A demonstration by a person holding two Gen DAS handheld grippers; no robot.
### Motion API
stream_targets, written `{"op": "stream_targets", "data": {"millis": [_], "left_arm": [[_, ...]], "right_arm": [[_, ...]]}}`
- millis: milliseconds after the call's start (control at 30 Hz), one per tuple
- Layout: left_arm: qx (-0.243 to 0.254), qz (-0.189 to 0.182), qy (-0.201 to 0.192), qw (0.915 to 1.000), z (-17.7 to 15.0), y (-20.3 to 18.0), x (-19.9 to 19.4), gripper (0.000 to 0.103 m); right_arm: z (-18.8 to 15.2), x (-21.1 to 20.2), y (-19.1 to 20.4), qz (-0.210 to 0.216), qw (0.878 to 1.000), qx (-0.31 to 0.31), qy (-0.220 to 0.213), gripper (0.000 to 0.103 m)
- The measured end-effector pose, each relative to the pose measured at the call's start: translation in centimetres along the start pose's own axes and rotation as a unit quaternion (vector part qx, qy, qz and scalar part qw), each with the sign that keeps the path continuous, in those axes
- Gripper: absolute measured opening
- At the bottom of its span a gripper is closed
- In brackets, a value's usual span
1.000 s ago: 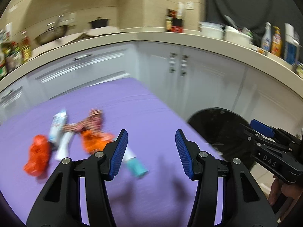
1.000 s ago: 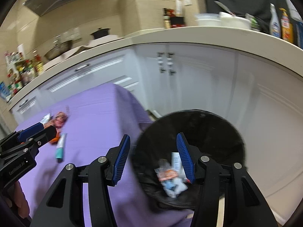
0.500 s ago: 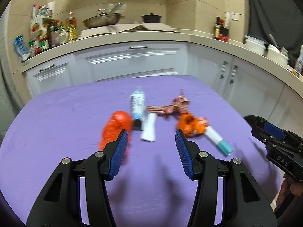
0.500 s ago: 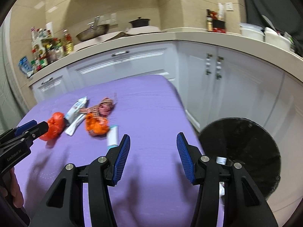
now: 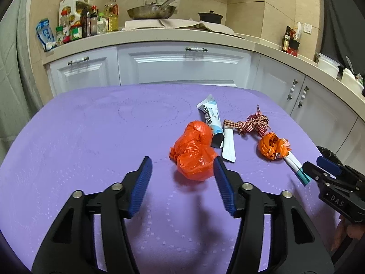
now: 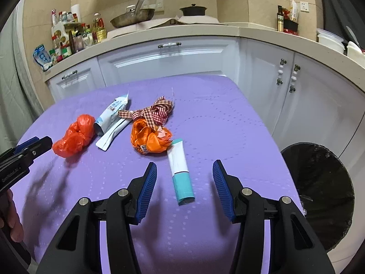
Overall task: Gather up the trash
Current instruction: 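Move both tools back over the table toward the orange bag and tube, then grasp the orange plastic bag with the left tool while the right tool grasps the teal tube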
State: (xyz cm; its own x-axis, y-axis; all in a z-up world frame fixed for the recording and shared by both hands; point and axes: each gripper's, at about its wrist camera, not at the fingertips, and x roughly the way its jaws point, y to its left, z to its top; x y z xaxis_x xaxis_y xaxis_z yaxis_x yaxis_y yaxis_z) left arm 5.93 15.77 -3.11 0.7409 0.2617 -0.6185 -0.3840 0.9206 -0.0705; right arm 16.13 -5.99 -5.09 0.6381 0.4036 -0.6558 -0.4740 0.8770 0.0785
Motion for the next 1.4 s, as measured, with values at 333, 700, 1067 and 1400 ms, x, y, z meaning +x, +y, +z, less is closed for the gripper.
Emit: {"op": "stream_targets", "data": {"millis": [333, 700, 1067, 1400], "left_arm": [[0.009, -0.010, 0.029, 0.9995, 0.6, -0.7, 3.1, 0.060], [0.005, -0.029, 0.052, 0.9982, 0.1, 0.0, 4.2, 0.013], [-0.003, -0.011, 0.045, 0.9989, -0.7, 2.2, 2.3, 0.010], [0.000, -0.006, 0.027, 0.9996, -1.0, 2.6, 1.1, 0.009]], "right_arm": [[0.1, 1.1, 0.2, -0.002, 1.000, -0.003, 0.021, 0.051], [0.0, 1.7, 0.2, -0.002, 0.999, -0.006, 0.035, 0.051], [-0.6, 2.2, 0.3, -0.008, 0.998, -0.016, 0.053, 0.034], [-0.9, 1.0, -0.1, -0.014, 0.999, -0.012, 0.038, 0.016]]}}
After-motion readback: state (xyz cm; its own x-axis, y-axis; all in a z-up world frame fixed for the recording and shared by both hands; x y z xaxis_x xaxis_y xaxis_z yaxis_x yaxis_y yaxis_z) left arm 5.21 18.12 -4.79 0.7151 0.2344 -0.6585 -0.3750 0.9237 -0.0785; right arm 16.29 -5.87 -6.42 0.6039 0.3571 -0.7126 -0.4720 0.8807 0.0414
